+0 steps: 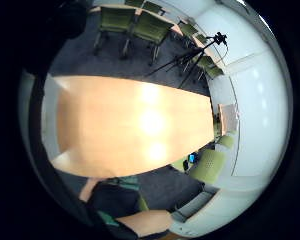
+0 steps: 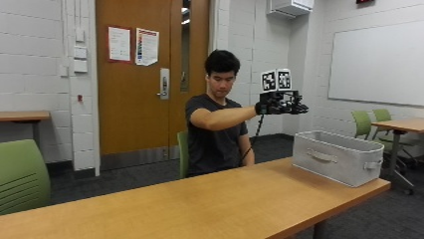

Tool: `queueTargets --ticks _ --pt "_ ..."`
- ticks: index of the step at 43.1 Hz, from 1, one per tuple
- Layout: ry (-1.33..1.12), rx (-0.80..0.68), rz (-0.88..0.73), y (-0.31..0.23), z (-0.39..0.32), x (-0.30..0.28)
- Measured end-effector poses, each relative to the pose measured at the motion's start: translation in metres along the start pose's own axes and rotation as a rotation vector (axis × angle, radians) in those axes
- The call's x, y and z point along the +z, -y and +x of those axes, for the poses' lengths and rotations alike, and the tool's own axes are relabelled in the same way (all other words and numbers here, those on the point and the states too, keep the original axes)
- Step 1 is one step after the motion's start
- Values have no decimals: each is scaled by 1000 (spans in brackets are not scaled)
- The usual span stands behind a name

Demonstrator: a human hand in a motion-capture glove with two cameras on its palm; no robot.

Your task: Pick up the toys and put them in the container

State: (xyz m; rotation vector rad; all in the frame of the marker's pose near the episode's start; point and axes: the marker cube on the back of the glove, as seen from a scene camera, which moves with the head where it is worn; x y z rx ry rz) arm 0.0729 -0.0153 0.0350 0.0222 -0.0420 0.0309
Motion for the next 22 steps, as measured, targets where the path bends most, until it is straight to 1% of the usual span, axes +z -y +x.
queueTargets --ticks 7,22 --pt "4 19 -10 -13 30 13" --pt "9 53 10 -30 62 21"
